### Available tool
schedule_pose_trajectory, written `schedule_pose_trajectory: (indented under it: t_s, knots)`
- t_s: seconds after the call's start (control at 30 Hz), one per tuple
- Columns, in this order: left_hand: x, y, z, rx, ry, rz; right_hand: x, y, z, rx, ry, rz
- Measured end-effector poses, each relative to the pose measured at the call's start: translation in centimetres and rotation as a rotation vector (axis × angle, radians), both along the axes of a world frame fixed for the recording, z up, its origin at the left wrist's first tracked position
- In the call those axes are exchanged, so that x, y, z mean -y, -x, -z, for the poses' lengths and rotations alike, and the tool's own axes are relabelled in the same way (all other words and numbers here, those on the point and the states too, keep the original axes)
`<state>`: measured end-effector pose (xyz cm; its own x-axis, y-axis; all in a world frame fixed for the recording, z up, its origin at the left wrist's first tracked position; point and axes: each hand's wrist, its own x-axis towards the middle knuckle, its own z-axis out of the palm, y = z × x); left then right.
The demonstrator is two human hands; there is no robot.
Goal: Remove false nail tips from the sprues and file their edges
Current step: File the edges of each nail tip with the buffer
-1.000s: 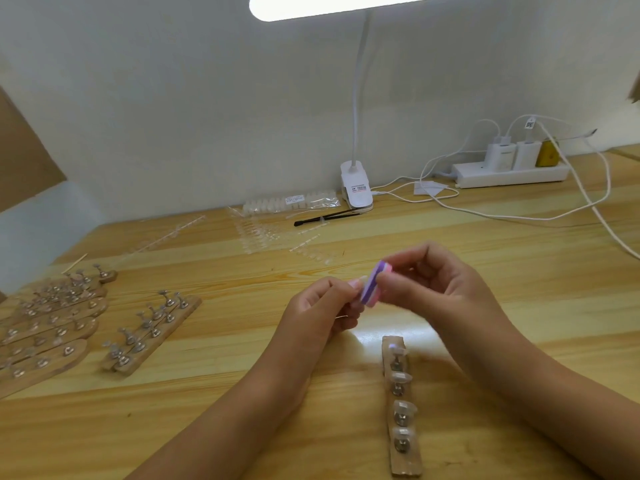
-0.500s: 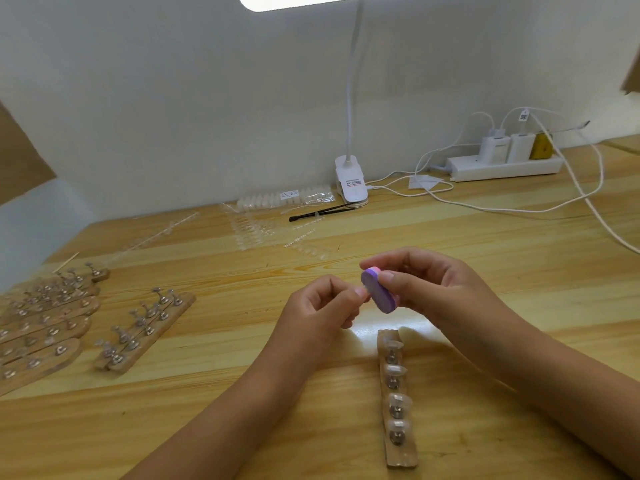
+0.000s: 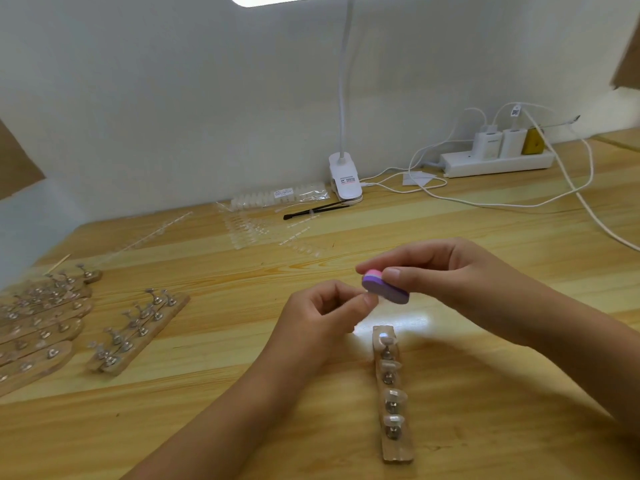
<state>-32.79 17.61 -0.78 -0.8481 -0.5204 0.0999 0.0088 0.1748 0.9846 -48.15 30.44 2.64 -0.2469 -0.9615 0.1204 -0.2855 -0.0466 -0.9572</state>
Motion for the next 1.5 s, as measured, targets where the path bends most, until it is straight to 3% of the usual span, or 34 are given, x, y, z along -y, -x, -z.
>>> schedule_pose_trajectory:
  t_s: [0.17, 0.3, 0.73, 0.9, 1.03, 1.2, 1.5]
  knots:
    - [-0.3, 0.0, 0.1, 0.03, 0.077, 0.034, 0.3, -0.4, 0.4, 0.019, 0.015, -0.036]
    - [0.1, 0.3, -0.5, -0.004, -0.081, -0.031, 0.0, 0.0, 0.1, 0.037, 0.072, 0.018]
    - [-0.4, 0.0, 0.0, 0.043, 0.061, 0.109, 0.4, -0.8, 0.5, 0.094, 0.007, -0.041]
    - [0.0, 0.2, -0.5, -0.021, -0.027, 0.007, 0.0, -0.2, 0.1, 0.088, 0.041, 0.001]
    - [-0.3, 0.1, -0.3, -0.008, 0.05, 0.048, 0.4, -0.8, 0.5, 0.112, 0.05, 0.017]
    - [0.0, 0.2, -0.4, -0.032, -0.064, 0.003, 0.4, -0.8, 0.5, 0.179, 0.053, 0.06]
    - [0.2, 0.1, -0.2, -0.034, -0.044, 0.026, 0.6, -0.9, 0.8, 0.265, 0.06, 0.08]
